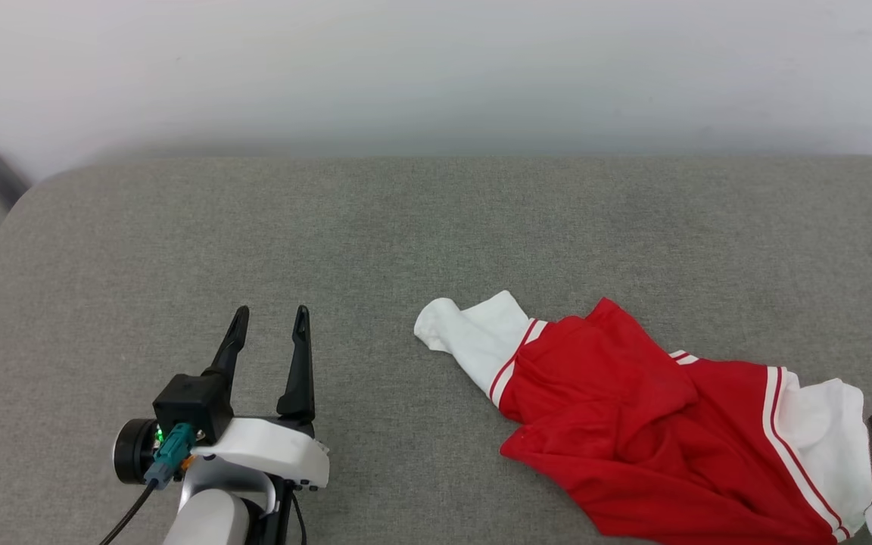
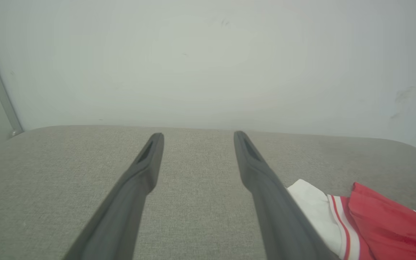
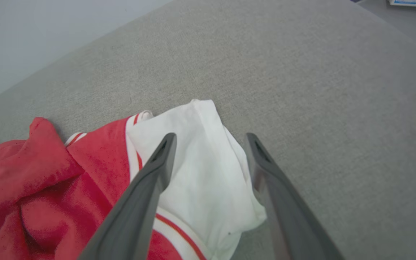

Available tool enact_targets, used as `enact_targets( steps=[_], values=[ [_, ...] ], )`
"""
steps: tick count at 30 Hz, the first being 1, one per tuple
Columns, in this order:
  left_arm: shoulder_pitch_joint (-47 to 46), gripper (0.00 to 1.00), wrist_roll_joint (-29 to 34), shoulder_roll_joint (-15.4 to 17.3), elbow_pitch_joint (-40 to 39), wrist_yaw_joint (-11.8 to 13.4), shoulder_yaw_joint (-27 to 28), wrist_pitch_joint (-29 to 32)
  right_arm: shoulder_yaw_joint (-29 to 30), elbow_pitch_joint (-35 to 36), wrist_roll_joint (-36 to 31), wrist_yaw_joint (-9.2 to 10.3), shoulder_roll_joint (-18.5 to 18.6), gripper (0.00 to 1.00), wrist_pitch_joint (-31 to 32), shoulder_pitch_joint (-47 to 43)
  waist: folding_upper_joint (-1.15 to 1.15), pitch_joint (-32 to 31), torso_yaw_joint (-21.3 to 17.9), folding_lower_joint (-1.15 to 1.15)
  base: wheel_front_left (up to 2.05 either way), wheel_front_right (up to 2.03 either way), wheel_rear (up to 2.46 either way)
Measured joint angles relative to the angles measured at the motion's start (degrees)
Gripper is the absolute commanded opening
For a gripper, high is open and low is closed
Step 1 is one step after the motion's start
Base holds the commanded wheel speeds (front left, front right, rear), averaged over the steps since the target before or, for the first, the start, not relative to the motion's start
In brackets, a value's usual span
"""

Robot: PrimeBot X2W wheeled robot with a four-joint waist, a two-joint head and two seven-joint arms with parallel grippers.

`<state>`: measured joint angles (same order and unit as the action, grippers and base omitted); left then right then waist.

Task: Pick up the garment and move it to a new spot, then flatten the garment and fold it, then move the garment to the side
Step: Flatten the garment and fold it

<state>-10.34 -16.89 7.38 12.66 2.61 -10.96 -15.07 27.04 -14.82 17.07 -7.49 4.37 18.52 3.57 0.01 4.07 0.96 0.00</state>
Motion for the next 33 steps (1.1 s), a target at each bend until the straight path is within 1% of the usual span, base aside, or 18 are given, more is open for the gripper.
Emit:
enact_targets(
  steps=[4, 7, 12, 16, 20, 25, 31, 33],
  values=[
    [1.06, 1.00, -0.45, 0.23, 0.36, 0.26, 0.13, 0.03, -3.45, 3.78, -2.87, 0.00, 2.13, 1.00, -8.62, 0.12, 0.00, -1.11, -0.06, 0.00, 0.00, 0.00, 0.00],
    [1.93, 1.00, -0.64, 0.45, 0.62, 0.44, 0.20, 0.33, -7.54, 6.64, -5.32, -0.01, 2.60, 1.00, -13.56, -0.27, 0.00, -2.23, -0.03, 0.00, 0.00, 0.00, 0.00],
    [3.22, 1.00, -1.04, 0.99, 0.90, 0.66, 0.25, 0.90, -15.18, 10.91, -7.56, -0.01, 2.25, 1.00, -17.61, -2.63, 0.00, -3.83, -0.20, -0.01, 0.00, 0.00, 0.00],
    [3.87, 1.00, -1.11, 1.40, 0.89, 0.69, 0.11, 1.40, -18.11, 14.83, -8.68, -0.01, 0.99, 1.00, -18.70, -5.21, 0.00, -4.62, -0.39, -0.01, 0.00, 0.00, 0.00],
    [4.56, 1.00, -1.36, 1.65, 0.92, 0.93, -0.12, 2.02, -20.72, 18.28, -9.43, -0.01, 0.22, 1.00, -18.49, -8.30, 0.00, -5.30, -0.82, -0.01, 0.00, 0.00, 0.00],
    [5.28, 1.00, -1.54, 2.33, 0.63, 1.38, -0.27, 3.39, -24.17, 21.42, -9.51, -0.01, -0.76, 1.00, -17.44, -11.32, 0.00, -5.56, -2.67, -0.01, 0.00, 0.00, 0.00],
    [-0.66, 1.00, -2.78, 2.29, 2.44, -1.47, -2.55, 8.76, -25.42, 23.66, -9.55, -0.01, -1.04, 1.00, -16.72, -10.51, 0.00, -3.73, -5.07, -0.01, 0.00, 0.00, 0.00],
    [-4.53, 1.00, -3.58, 2.10, 3.05, -3.22, -3.21, 10.65, -25.74, 24.03, -9.54, -0.01, -1.10, 1.00, -16.52, -9.31, 0.00, -2.40, -5.66, -0.01, 0.00, 0.00, 0.00]
  ],
)
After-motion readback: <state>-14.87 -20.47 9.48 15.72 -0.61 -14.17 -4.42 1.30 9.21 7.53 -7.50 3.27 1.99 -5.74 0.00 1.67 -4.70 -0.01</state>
